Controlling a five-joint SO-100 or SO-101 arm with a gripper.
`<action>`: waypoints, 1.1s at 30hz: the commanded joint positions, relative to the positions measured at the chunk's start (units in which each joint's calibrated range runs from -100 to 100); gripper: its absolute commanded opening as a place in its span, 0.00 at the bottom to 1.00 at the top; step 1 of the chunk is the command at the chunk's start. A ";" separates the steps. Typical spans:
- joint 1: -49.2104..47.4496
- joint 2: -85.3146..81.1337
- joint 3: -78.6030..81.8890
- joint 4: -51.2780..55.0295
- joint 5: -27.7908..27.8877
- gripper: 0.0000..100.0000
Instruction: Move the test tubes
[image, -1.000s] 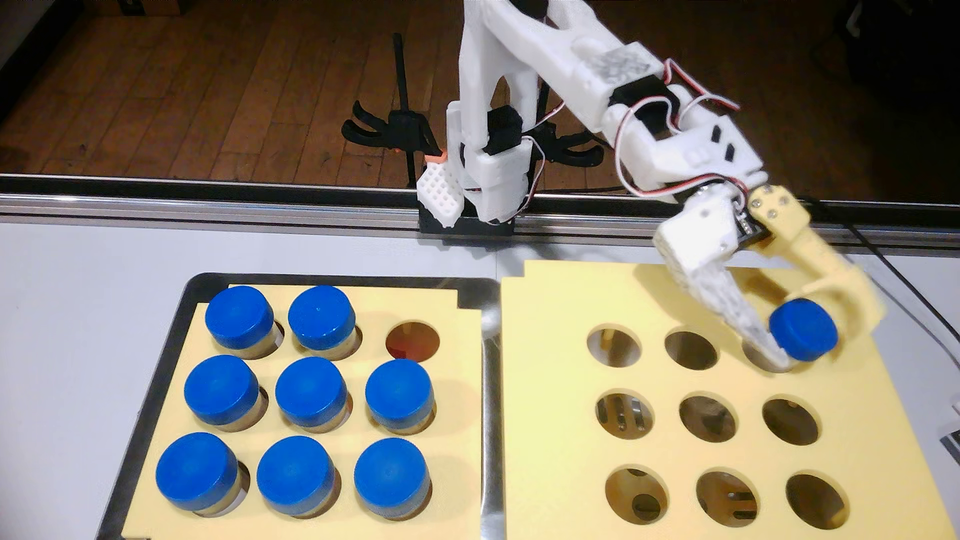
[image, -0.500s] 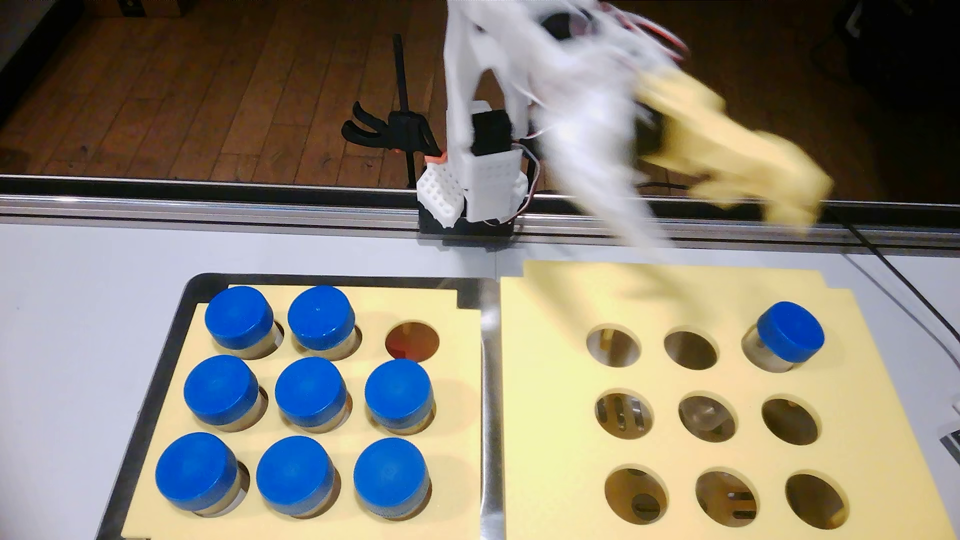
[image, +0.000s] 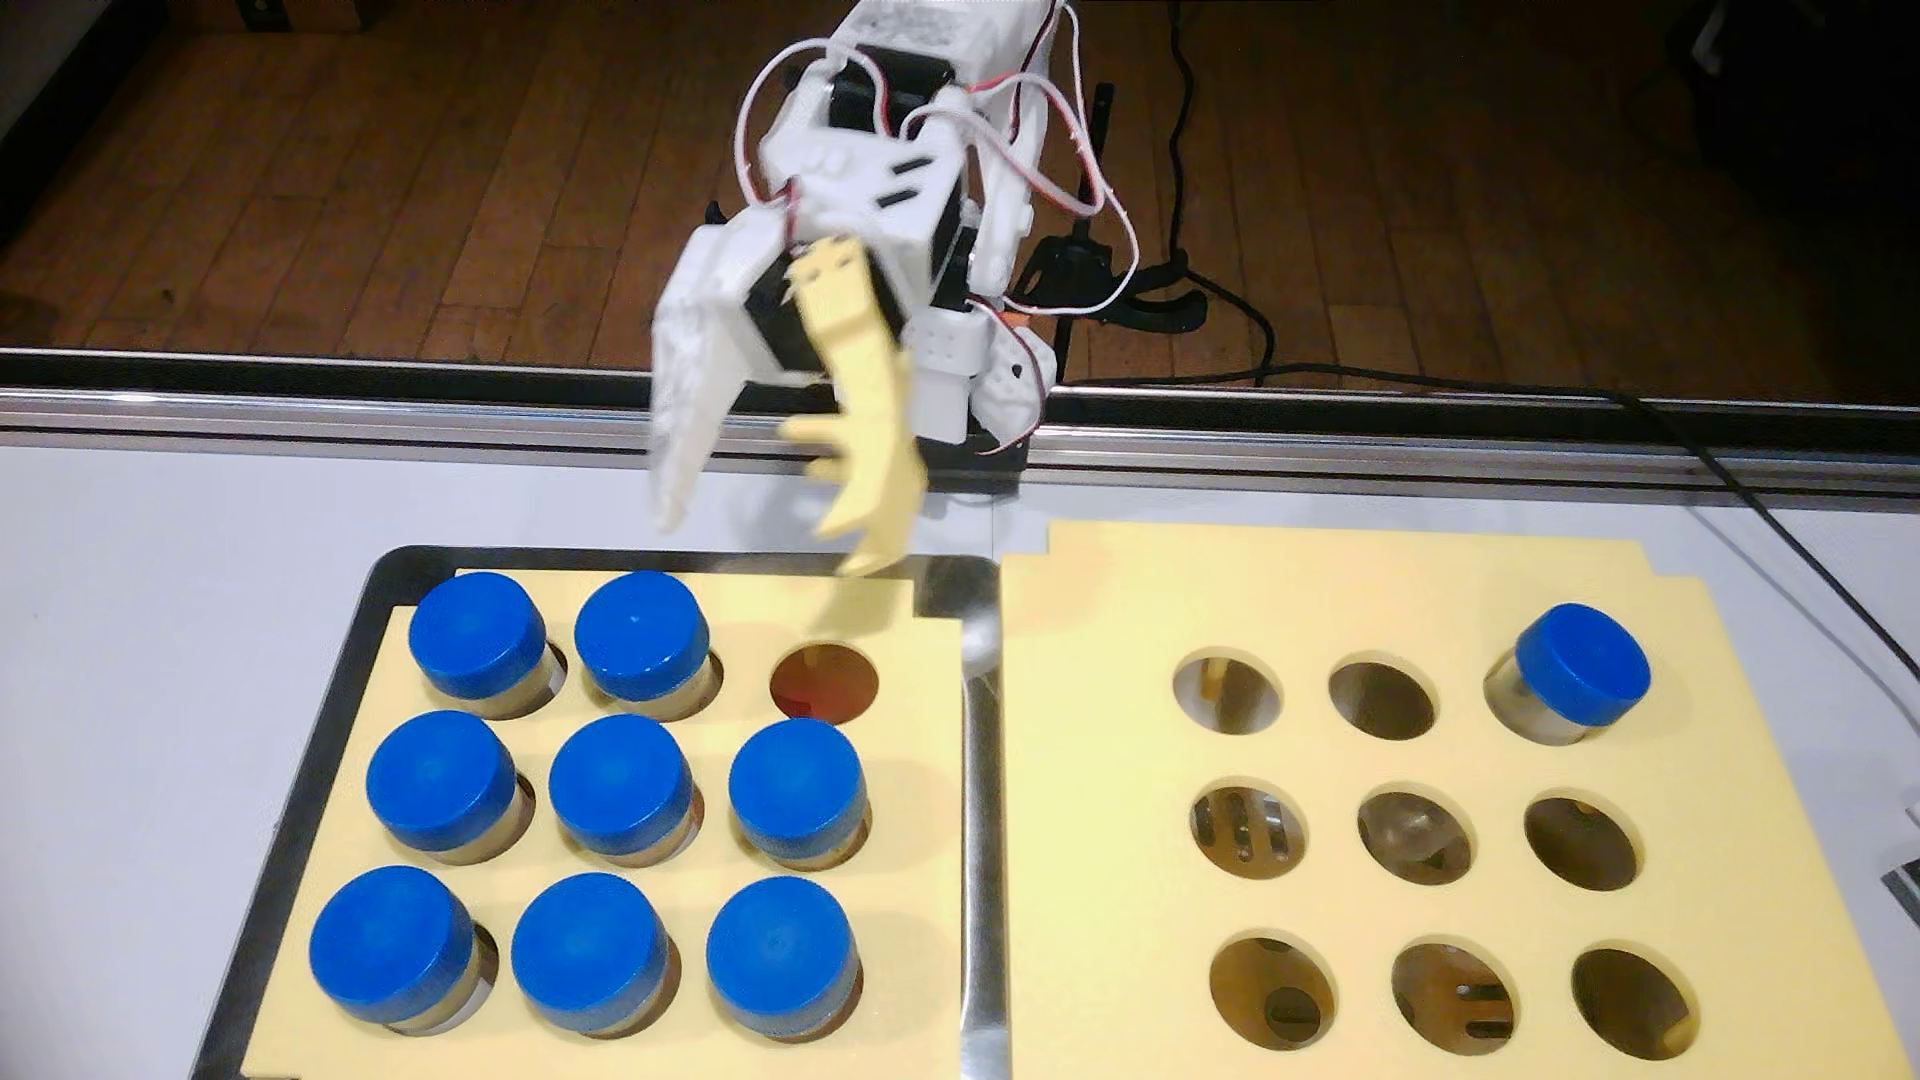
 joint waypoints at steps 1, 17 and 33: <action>4.68 -1.68 0.16 -1.16 1.39 0.34; 4.02 15.26 -8.19 -11.49 6.30 0.33; 2.68 21.42 -11.55 -14.19 6.20 0.14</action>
